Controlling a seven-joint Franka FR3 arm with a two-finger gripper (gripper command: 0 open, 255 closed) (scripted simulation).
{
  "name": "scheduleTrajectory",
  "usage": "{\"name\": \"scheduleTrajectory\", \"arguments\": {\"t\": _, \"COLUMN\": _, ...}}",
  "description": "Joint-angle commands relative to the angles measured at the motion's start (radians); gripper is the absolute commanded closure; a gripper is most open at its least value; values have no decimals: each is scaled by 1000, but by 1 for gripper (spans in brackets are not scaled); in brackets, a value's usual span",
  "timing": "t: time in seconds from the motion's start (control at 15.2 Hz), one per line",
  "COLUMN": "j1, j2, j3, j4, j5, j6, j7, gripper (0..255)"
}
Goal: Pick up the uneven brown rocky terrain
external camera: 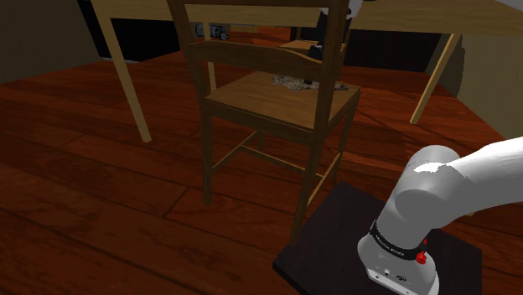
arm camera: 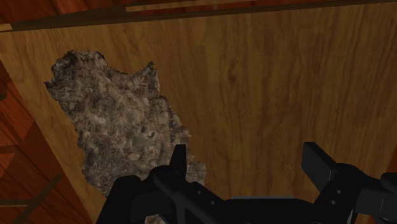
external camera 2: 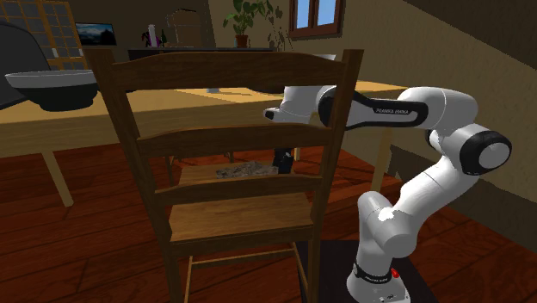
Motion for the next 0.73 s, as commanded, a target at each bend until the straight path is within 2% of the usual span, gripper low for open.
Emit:
{"name": "scheduleTrajectory", "arguments": {"t": 0.0, "j1": 0, "j2": 0, "j3": 0, "j4": 0, "j5": 0, "j6": 0, "j7": 0, "gripper": 0}}
{"name": "scheduleTrajectory", "arguments": {"t": 0.66, "j1": -8, "j2": 359, "j3": -16, "j4": 224, "j5": -112, "j6": 162, "j7": -101, "gripper": 0}}
